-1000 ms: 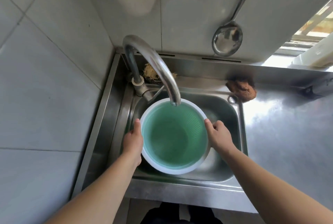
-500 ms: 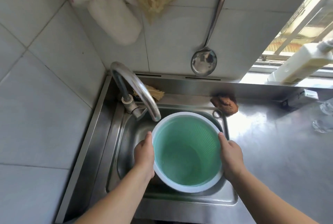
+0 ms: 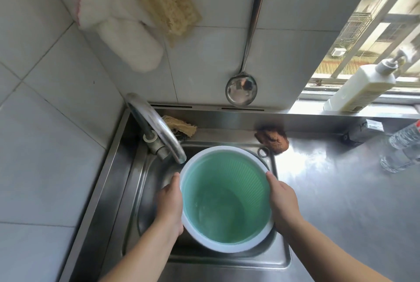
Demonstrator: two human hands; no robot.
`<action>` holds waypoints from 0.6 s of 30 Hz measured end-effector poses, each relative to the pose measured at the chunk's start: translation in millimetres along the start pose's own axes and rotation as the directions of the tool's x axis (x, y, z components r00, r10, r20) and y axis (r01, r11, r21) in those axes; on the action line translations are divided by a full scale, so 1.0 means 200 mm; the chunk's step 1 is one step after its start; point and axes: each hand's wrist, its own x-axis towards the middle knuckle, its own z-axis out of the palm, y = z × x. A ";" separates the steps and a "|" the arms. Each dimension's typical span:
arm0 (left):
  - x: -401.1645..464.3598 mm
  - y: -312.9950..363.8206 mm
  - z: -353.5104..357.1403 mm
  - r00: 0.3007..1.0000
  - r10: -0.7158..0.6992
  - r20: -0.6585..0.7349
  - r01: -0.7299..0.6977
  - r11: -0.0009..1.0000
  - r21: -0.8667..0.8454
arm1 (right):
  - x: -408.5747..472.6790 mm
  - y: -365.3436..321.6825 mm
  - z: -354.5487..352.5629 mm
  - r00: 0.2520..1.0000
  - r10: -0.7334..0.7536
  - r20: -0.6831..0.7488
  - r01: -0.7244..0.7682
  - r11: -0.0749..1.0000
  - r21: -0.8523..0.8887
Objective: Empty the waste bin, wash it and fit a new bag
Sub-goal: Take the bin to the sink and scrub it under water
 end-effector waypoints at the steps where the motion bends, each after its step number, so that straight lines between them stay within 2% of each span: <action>1: -0.01 0.01 0.03 1.000 -0.007 -0.001 0.007 1.000 0.007 | 0.01 -0.01 -0.01 1.000 -0.004 -0.019 0.004 1.000 -0.011; 6: 0.01 0.08 0.04 1.000 0.018 -0.012 -0.018 1.000 -0.003 | 0.03 -0.09 0.04 0.998 -0.048 -0.036 0.047 0.998 -0.043; 12: 0.02 0.06 -0.12 0.993 0.016 -0.115 -0.016 1.000 0.001 | -0.06 -0.05 0.14 0.996 -0.054 0.071 0.054 0.999 0.002; 18: -0.05 -0.03 -0.04 0.998 -0.039 -0.050 0.037 0.999 -0.036 | -0.02 0.02 0.03 0.999 -0.045 0.024 0.046 0.998 -0.046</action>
